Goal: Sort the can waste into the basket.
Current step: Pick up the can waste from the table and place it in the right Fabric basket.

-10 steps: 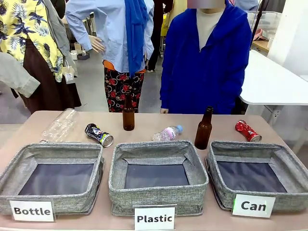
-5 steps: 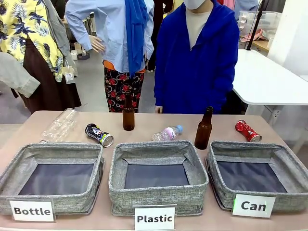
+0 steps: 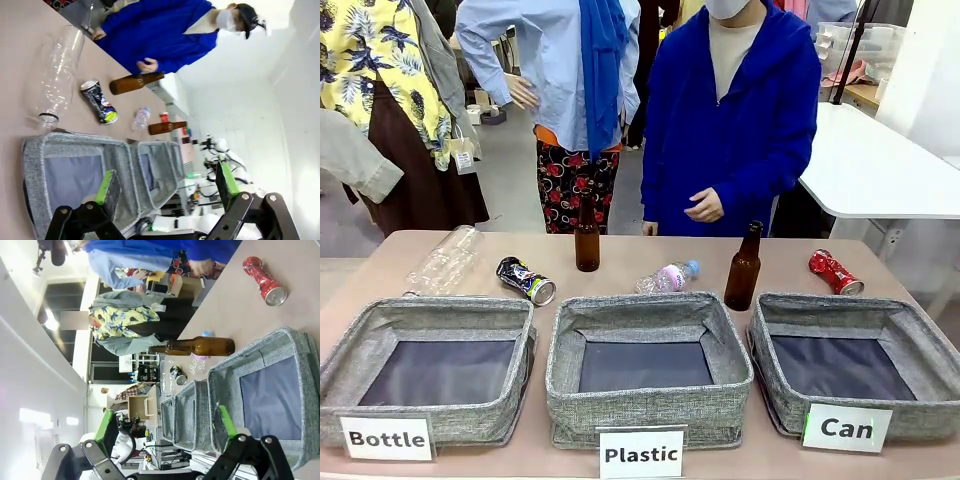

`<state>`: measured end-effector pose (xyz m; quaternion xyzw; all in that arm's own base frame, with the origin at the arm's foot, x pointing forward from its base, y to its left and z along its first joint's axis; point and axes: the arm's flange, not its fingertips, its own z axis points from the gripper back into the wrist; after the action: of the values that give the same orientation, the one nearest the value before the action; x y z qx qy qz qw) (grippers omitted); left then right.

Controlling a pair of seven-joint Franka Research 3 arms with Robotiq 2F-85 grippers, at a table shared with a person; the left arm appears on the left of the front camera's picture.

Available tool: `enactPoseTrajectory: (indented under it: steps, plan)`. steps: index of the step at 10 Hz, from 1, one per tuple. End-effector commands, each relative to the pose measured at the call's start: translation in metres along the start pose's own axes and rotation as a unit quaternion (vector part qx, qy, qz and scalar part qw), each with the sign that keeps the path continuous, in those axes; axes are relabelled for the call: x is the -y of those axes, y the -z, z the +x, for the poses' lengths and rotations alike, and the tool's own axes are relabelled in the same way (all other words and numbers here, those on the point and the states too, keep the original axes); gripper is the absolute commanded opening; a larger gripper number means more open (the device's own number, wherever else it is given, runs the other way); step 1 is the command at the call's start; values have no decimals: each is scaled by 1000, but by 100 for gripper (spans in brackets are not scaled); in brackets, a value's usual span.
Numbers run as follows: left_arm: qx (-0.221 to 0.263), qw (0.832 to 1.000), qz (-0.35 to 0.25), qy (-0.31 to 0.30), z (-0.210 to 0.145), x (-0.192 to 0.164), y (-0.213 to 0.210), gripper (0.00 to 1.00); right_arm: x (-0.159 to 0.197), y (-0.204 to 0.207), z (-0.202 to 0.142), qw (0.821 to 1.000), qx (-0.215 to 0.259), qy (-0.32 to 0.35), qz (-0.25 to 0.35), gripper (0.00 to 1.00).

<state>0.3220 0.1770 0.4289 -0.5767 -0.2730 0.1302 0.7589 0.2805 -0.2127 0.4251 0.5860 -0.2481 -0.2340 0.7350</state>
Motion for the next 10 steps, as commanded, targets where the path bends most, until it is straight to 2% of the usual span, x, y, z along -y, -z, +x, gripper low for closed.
enactPoseTrajectory:
  steps: [1,3,5,6,8,9,10]
  plan:
    - [-29,992,103,63,-1,42,15,100,-2,-1,2,1000,4,-8,9,100]
    - [-127,962,164,176,17,86,56,100,-2,-1,2,1000,4,-8,9,100]
    - [-193,927,232,224,35,119,121,100,-2,-1,2,1000,4,-8,9,100]
    - [-220,902,279,246,40,126,160,100,-2,-1,2,1000,4,-8,9,100]
    - [-266,836,362,314,28,126,234,100,-2,-1,2,1000,4,-8,9,100]
    - [-275,788,400,380,17,119,265,100,-2,-1,2,1000,4,-8,9,100]
    - [-332,759,388,404,6,110,290,100,-2,-1,2,1000,4,-8,9,100]
